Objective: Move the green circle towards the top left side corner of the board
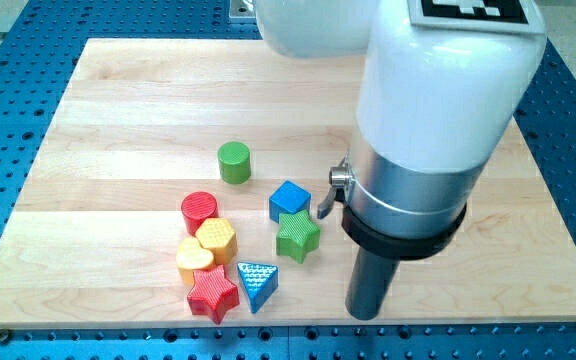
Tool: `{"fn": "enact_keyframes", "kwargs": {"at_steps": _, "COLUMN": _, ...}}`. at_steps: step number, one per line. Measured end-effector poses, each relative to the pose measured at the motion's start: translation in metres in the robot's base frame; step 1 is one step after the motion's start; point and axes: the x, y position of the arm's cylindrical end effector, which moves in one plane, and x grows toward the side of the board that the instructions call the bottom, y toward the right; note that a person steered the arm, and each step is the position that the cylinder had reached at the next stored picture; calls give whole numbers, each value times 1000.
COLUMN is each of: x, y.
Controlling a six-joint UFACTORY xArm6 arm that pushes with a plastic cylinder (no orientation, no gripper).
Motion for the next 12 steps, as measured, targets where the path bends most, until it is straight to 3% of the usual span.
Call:
{"fn": "enact_keyframes", "kwargs": {"at_steps": 2, "x": -1, "y": -119}}
{"fn": "enact_keyframes", "kwargs": {"at_steps": 3, "x": -1, "y": -152}}
{"fn": "enact_keyframes", "kwargs": {"at_steps": 7, "x": -38, "y": -97}}
{"fn": "enact_keyframes", "kwargs": {"at_steps": 11, "x": -175, "y": -101}}
{"fn": "enact_keyframes", "kwargs": {"at_steps": 12, "x": -159, "y": -186}}
